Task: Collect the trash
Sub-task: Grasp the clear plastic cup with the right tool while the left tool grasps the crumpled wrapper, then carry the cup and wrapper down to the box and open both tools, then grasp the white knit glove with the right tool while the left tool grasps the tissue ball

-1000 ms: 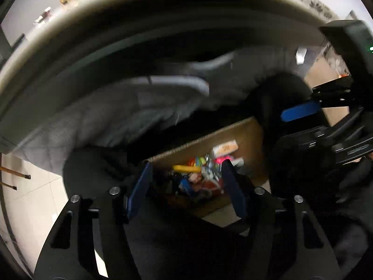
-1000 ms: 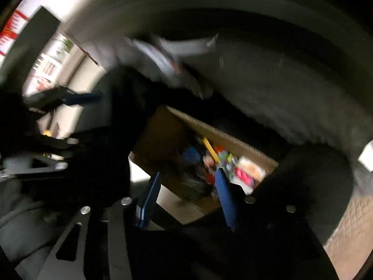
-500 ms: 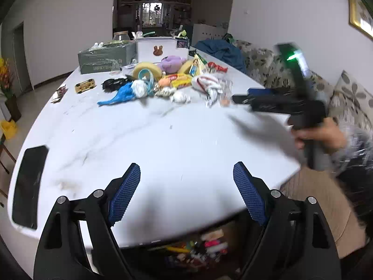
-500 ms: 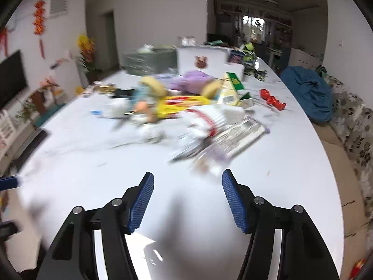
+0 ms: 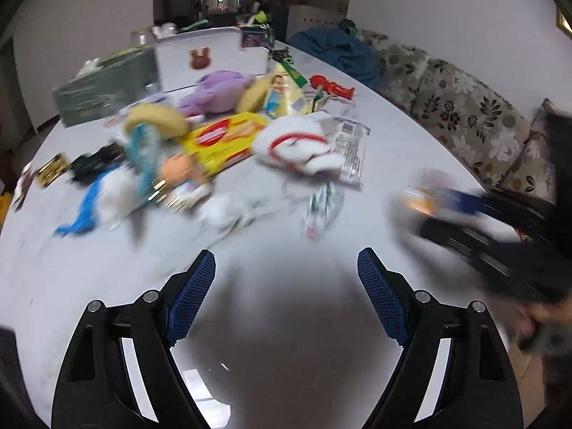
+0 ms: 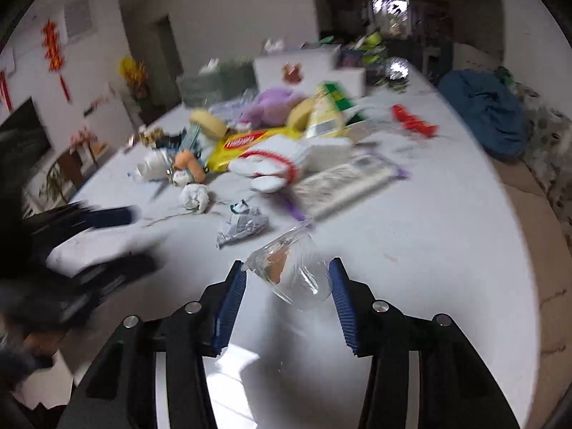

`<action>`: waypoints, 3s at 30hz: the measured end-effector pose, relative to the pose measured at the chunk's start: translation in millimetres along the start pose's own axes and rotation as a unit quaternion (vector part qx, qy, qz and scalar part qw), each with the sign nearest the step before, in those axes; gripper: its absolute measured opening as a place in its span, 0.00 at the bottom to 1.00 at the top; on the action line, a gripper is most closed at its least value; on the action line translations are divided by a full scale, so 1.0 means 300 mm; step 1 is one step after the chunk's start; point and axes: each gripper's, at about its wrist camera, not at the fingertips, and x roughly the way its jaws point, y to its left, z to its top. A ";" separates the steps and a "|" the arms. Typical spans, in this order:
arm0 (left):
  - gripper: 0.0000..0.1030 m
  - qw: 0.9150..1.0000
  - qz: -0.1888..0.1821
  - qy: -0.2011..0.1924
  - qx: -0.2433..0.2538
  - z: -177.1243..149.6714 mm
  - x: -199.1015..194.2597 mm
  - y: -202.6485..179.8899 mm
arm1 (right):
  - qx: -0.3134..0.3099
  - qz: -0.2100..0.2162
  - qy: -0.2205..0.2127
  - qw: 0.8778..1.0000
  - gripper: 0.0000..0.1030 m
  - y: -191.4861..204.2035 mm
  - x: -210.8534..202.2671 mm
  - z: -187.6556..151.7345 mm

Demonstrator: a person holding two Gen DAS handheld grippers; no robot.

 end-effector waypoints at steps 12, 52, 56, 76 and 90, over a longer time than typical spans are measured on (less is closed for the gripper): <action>0.25 0.997 0.012 0.035 0.068 0.036 0.164 -0.126 | 0.104 -0.028 -0.015 0.994 0.47 -0.191 -0.261 -0.237; 0.87 0.998 0.006 -0.057 0.032 -0.585 -0.538 0.115 | -0.089 0.083 -0.021 0.992 0.77 0.383 -0.180 -0.128; 0.87 0.998 0.004 -0.069 -0.014 -0.438 -0.472 0.146 | -0.083 -0.005 -0.041 0.996 0.78 0.257 0.051 0.146; 0.87 0.987 0.051 0.005 -0.154 0.046 0.085 0.206 | 0.031 0.056 -0.043 0.997 0.46 0.051 0.010 0.155; 0.14 0.988 0.088 -0.023 -0.125 -0.003 -0.002 0.148 | 0.065 0.093 -0.047 0.992 0.47 0.064 -0.159 -0.057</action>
